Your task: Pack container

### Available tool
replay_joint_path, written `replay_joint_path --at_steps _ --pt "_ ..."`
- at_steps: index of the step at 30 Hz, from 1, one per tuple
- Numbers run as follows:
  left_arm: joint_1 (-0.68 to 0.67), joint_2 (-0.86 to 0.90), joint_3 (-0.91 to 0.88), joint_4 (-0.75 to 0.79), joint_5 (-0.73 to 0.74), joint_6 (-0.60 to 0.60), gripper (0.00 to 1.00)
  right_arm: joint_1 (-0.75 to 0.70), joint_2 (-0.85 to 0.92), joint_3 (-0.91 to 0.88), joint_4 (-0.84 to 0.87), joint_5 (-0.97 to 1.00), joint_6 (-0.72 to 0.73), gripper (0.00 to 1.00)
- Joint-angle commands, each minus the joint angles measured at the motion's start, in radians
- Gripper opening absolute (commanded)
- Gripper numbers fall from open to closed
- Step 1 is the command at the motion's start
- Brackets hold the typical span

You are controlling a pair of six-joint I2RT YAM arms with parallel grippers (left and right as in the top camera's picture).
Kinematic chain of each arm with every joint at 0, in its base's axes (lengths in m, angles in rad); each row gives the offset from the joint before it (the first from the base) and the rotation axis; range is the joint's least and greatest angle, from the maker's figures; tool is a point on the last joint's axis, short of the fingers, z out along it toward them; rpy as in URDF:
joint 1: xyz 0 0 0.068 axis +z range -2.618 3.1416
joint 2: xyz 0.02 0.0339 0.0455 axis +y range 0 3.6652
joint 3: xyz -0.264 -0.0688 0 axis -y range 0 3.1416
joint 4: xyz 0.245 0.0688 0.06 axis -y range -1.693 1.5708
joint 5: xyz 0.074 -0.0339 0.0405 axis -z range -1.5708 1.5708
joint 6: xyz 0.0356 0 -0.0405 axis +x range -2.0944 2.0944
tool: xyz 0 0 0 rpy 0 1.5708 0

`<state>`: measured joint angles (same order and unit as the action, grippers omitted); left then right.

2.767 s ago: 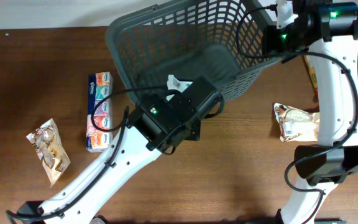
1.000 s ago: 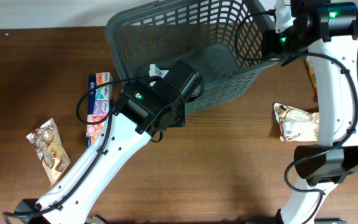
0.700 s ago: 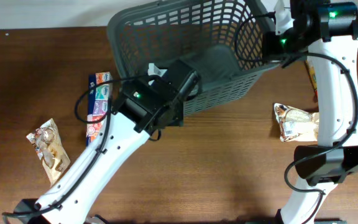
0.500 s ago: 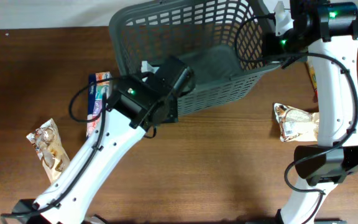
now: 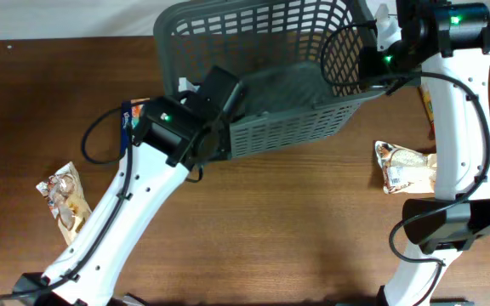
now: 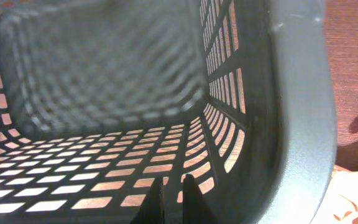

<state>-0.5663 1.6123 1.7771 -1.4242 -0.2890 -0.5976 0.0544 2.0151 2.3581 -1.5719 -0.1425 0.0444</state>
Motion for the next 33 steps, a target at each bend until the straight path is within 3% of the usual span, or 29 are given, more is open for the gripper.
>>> replay_joint_path --at_steps 1,33 --pt "0.033 0.010 -0.009 0.002 -0.022 0.028 0.02 0.006 0.008 0.008 -0.015 0.024 -0.012 0.04" --pt "0.153 0.010 -0.009 0.069 0.008 0.125 0.02 0.006 0.008 0.008 -0.090 0.024 -0.011 0.04"
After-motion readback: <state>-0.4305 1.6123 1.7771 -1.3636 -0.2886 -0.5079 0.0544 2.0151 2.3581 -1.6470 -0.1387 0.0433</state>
